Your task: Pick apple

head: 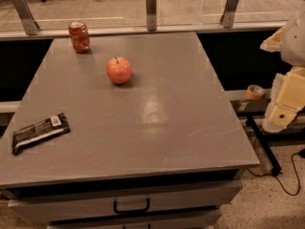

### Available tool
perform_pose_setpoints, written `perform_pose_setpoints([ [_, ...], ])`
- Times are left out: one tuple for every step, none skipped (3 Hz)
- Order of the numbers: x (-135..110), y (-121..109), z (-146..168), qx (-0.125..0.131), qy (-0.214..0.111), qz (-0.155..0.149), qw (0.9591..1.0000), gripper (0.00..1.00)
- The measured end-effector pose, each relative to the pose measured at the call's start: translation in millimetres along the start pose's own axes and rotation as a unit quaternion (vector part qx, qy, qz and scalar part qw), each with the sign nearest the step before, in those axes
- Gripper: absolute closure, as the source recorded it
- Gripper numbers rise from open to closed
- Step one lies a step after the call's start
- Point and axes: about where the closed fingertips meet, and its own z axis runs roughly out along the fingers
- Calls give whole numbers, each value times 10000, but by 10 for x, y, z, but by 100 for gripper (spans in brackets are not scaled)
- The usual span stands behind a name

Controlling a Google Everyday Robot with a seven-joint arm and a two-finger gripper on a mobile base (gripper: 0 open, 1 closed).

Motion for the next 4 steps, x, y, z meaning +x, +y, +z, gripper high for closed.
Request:
perform_pose_setpoints([
  [0, 0, 0, 0, 0, 0, 10000, 0],
  [-174, -182, 26, 90, -476, 36, 9988, 0],
  [-588, -639, 56, 270, -1683, 142, 9853, 0],
  [-1062, -1005, 317, 241, -2940, 29, 9555, 0],
])
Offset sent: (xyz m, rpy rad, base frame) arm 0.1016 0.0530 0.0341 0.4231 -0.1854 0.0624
